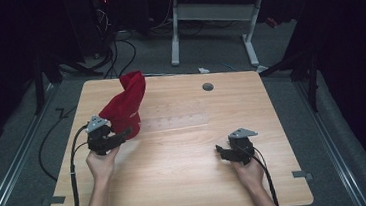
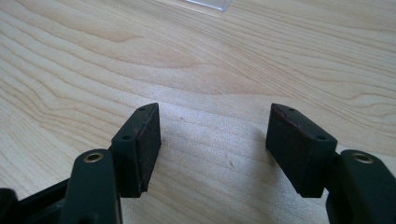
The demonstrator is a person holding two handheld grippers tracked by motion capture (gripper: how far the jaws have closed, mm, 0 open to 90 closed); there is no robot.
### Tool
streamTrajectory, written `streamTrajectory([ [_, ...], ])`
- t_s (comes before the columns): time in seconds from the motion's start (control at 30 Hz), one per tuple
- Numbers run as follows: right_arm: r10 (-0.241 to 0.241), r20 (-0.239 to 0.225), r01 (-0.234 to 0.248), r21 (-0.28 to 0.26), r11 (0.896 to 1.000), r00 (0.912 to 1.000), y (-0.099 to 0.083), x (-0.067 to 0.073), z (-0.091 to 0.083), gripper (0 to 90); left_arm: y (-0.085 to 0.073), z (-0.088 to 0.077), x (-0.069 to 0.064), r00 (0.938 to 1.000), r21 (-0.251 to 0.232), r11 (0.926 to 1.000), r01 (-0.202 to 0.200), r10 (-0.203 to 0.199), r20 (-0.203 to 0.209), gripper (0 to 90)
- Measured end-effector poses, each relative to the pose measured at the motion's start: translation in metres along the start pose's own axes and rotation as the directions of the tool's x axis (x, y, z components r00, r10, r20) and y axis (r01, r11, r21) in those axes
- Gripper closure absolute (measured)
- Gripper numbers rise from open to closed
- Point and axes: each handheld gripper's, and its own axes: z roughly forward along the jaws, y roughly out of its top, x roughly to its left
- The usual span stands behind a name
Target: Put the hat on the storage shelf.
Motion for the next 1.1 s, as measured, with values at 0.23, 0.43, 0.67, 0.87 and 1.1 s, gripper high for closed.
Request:
streamTrajectory([
  [0.23, 0.000, 0.000, 0.000, 0.000, 1.000, 1.0000, 0.000, 0.000, 0.000, 35.8, -0.002, -0.006, -0.006, 0.9988, 0.012, 0.9989, -0.045, 0.045, -0.017, 44.3],
  [0.43, 0.000, -0.001, 0.000, 0.000, 1.000, 1.0000, 0.000, 0.000, 0.000, 35.8, -0.001, -0.012, -0.008, 0.9982, 0.010, 0.9985, -0.054, 0.054, -0.025, 43.6],
  [0.67, 0.000, 0.000, 0.000, 0.000, 1.000, 1.0000, 0.000, 0.000, 0.000, 35.8, -0.004, -0.022, -0.005, 0.9984, 0.004, 0.9994, -0.035, 0.035, -0.044, 43.1],
  [0.87, 0.000, -0.001, 0.000, 0.000, 1.000, 1.0000, 0.000, 0.000, 0.000, 35.8, -0.009, -0.032, -0.007, 0.9980, 0.010, 0.9989, -0.046, 0.046, -0.044, 42.7],
  [1.1, 0.000, 0.000, 0.000, 0.000, 1.000, 1.0000, 0.000, 0.000, 0.000, 35.8, -0.017, -0.041, -0.009, 0.9987, 0.027, 0.9990, -0.035, 0.036, -0.035, 41.3],
])
